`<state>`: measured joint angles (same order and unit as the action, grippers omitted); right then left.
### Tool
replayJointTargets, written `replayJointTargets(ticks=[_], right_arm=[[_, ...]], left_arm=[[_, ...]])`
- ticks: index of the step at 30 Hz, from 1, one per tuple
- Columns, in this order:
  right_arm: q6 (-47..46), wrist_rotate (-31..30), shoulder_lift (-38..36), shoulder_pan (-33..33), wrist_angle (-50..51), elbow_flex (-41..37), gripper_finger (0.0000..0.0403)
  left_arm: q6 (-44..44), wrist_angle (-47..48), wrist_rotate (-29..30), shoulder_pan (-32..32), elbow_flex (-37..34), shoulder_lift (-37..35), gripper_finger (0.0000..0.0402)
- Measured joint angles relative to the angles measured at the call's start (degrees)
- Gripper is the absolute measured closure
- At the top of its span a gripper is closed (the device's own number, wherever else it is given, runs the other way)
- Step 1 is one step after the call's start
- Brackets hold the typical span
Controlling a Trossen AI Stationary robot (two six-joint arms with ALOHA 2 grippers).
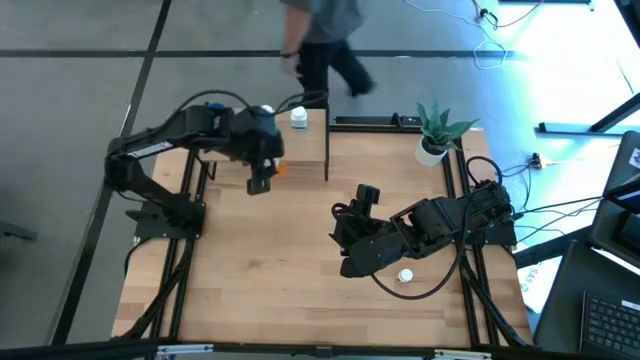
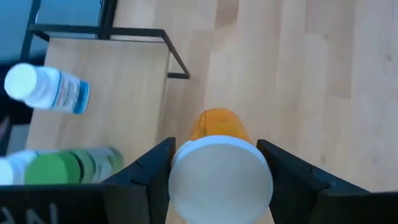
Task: Pick and place medicine bottles onto shelf by color
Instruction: Put the orange pill bottle on the shelf
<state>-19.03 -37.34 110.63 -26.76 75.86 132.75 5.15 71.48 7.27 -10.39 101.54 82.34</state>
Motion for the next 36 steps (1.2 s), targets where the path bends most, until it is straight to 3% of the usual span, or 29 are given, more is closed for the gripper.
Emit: replayJointTargets(ticks=[7, 13, 25, 36], right_arm=[[0.0, 0.0, 0.0, 0.0, -0.4, 0.0, 0.0163], [0.0, 0.0, 0.0, 0.0, -0.7, 0.0, 0.0163], [0.0, 1.5, 0.0, 0.0, -1.8, 0.0, 0.0163], [0.0, 8.5, 0.0, 0.0, -2.5, 0.0, 0.0163]], left_arm=[[7.4, -2.3, -1.2, -4.9, 0.0, 4.6, 0.0209], [8.7, 0.3, -2.0, -7.9, 0.0, 6.7, 0.0209], [-3.4, 17.1, 2.4, -7.6, -0.1, 4.2, 0.0209], [-6.1, 18.5, 2.6, -12.0, -3.5, 4.2, 0.0209]])
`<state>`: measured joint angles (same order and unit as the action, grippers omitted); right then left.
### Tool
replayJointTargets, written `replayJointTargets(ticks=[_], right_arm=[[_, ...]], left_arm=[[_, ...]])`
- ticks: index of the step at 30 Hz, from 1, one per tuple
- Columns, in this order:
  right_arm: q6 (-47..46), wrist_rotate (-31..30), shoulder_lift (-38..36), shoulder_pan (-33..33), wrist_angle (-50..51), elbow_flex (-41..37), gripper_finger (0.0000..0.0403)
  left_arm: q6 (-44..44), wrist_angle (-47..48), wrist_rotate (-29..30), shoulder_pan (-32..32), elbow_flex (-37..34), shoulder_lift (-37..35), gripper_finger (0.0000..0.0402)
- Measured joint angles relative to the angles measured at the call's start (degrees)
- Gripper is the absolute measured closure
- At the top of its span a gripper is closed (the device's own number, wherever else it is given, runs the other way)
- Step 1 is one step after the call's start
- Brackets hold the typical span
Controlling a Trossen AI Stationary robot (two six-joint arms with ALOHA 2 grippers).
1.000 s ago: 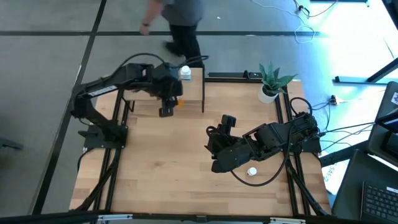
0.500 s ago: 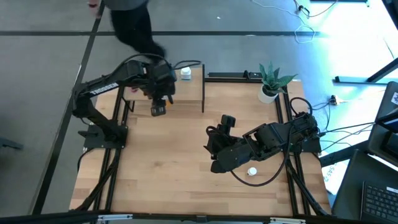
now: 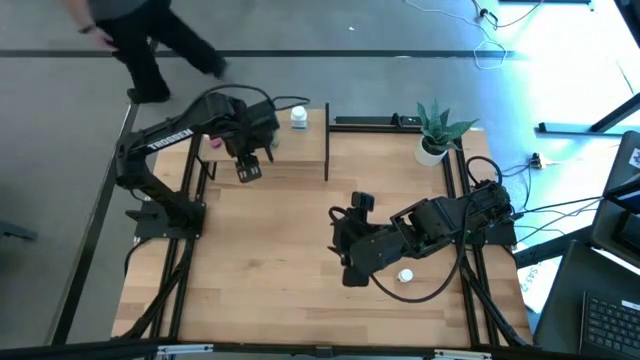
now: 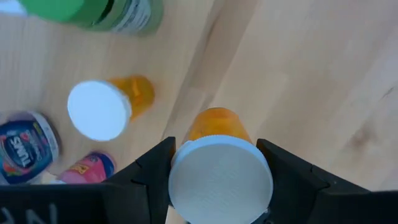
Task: Pick and place medicine bottles onto shelf by color
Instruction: Put the orange pill bottle on the shelf
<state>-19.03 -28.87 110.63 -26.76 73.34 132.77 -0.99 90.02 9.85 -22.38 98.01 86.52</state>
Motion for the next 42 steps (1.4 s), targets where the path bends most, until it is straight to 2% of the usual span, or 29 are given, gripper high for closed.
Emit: replayJointTargets(ticks=[4, 21, 42], right_arm=[[0.0, 2.0, 0.0, 0.0, 0.0, 0.0, 0.0163], [0.0, 2.0, 0.0, 0.0, -0.3, 0.0, 0.0163], [0.0, 2.0, 0.0, 0.0, -0.3, 0.0, 0.0163]], left_arm=[[0.0, -0.2, 0.0, -1.8, -2.1, 0.0, 0.0209], [6.3, -6.1, -3.3, -11.2, -8.8, 0.0, 0.0209], [12.1, -11.6, -3.1, -15.9, -9.0, 0.0, 0.0209]])
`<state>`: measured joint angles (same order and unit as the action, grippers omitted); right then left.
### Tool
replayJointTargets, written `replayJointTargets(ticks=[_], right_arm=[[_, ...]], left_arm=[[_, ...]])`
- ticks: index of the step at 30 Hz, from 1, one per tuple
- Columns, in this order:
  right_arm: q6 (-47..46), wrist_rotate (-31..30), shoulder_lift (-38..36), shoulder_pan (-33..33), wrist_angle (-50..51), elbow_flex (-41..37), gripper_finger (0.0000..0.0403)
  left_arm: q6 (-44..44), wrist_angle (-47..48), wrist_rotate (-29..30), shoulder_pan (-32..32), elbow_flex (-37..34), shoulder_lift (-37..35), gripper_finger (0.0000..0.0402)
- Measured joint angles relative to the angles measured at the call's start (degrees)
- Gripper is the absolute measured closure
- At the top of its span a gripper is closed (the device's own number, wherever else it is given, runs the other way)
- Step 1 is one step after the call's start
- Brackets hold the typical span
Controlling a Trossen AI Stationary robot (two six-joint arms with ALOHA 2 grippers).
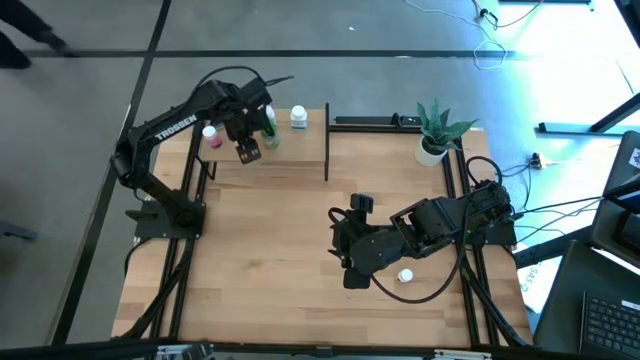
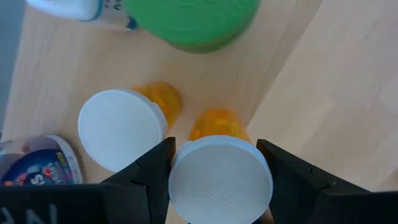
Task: Pick and place medicine bottles onto shelf by color
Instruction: Put the orange pill bottle on the shelf
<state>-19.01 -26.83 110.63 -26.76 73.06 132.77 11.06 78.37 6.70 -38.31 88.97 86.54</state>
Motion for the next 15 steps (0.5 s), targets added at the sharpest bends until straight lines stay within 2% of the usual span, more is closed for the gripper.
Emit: replayJointTargets(ticks=[8, 15], right_arm=[[0.0, 0.0, 0.0, 0.0, 0.0, 0.0, 0.0163], [0.0, 0.0, 0.0, 0.0, 0.0, 0.0, 0.0163]], left_arm=[[1.1, -1.5, 1.1, -1.8, 0.0, 0.0, 0.0209], [0.0, 0.9, -1.4, -0.4, 0.0, 0.0, 0.0209]])
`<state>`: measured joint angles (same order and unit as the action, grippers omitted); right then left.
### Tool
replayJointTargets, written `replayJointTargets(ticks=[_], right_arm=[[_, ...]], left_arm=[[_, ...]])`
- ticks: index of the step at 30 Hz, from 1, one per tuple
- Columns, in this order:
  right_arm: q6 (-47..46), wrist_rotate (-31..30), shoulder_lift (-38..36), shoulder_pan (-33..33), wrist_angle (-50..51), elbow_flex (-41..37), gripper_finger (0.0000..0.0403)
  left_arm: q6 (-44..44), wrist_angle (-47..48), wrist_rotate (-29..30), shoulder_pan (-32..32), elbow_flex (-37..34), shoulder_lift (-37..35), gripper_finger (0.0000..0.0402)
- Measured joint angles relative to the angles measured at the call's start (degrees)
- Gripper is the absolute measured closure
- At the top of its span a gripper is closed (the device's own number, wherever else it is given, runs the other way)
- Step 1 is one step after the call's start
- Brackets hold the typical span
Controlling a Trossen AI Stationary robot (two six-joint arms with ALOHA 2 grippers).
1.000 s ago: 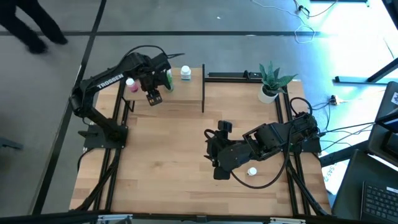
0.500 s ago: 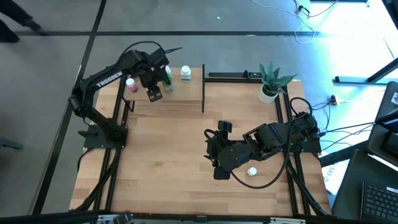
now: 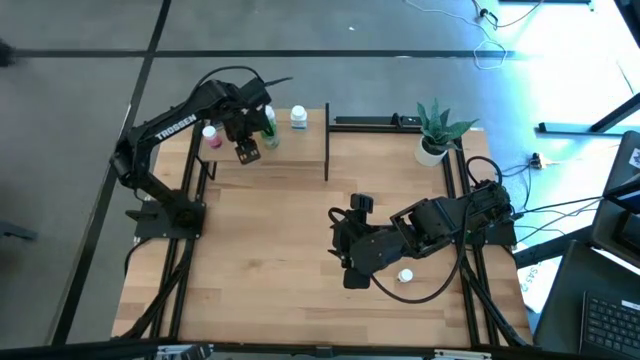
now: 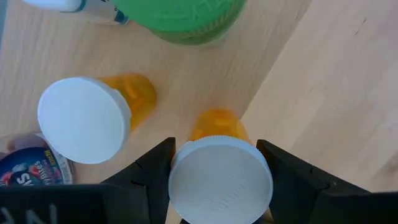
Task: Pick and place medicine bottles onto shelf by color
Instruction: Put the orange pill bottle on the shelf
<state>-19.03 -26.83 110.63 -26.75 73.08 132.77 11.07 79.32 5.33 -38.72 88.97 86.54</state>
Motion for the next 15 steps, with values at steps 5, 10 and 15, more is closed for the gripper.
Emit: replayJointTargets(ticks=[5, 10, 15], right_arm=[[0.0, 0.0, 0.0, 0.0, 0.0, 0.0, 0.0163], [0.0, 0.0, 0.0, 0.0, 0.0, 0.0, 0.0163], [0.0, 0.0, 0.0, 0.0, 0.0, 0.0, 0.0163]], left_arm=[[0.0, 0.1, 0.0, 0.5, 0.0, 0.0, 0.0209], [0.0, -0.1, 0.1, -0.7, -0.2, 0.0, 0.0209], [0.0, -1.7, -0.1, -2.0, -3.4, 0.0, 0.0209]])
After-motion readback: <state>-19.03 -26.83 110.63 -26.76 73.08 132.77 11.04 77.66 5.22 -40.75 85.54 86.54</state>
